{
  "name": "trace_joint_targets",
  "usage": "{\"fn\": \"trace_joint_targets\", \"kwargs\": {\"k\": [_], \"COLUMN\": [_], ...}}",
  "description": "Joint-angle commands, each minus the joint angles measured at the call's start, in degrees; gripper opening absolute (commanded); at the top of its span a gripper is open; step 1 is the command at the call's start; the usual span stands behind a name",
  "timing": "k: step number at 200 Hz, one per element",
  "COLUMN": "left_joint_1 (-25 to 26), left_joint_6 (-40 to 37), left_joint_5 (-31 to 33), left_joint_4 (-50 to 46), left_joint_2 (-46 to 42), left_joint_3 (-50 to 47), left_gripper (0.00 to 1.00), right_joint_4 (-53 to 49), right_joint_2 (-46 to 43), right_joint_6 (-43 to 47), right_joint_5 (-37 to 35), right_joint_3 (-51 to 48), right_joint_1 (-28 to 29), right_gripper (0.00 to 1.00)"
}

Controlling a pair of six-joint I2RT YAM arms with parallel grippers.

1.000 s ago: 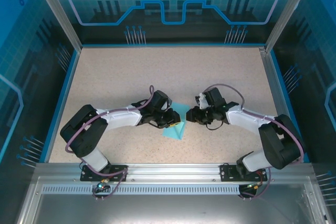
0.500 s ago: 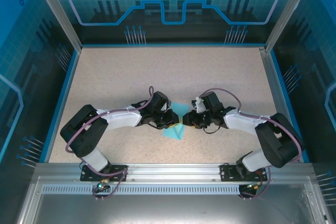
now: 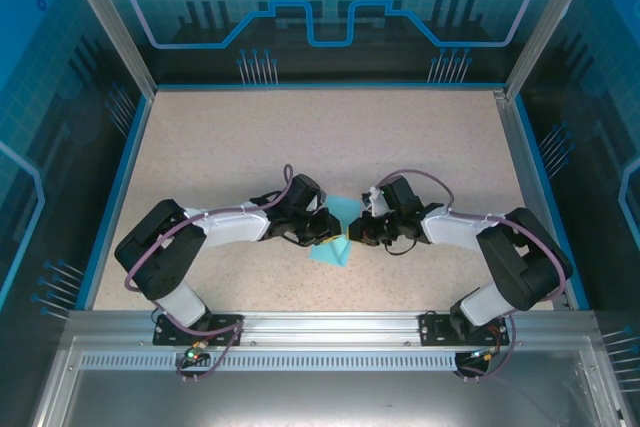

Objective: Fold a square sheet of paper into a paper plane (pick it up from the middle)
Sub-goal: Fold the triangle a second time at the center of the table.

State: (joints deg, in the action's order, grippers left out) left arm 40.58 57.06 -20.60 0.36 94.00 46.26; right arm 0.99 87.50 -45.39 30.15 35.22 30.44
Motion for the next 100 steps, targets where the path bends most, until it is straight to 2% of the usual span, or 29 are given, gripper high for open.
{"fn": "trace_joint_targets", "kwargs": {"k": [1, 100], "left_joint_1": [0.27, 0.24], "left_joint_6": [-0.71, -1.93], "left_joint_5": [-0.43, -4.44], "left_joint_4": [-0.11, 0.87], "left_joint_2": [-1.00, 1.87], "left_joint_3": [-0.05, 2.06], "left_gripper": [0.19, 0.20], "right_joint_4": [-1.66, -5.99], "right_joint_2": [1.11, 5.30], "right_joint_6": [1.73, 5.99], "right_joint_5": [-1.10, -2.37], "right_joint_3": [1.91, 5.65], "right_joint_1": [-0.35, -1.34], "right_gripper": [0.07, 0.08]}}
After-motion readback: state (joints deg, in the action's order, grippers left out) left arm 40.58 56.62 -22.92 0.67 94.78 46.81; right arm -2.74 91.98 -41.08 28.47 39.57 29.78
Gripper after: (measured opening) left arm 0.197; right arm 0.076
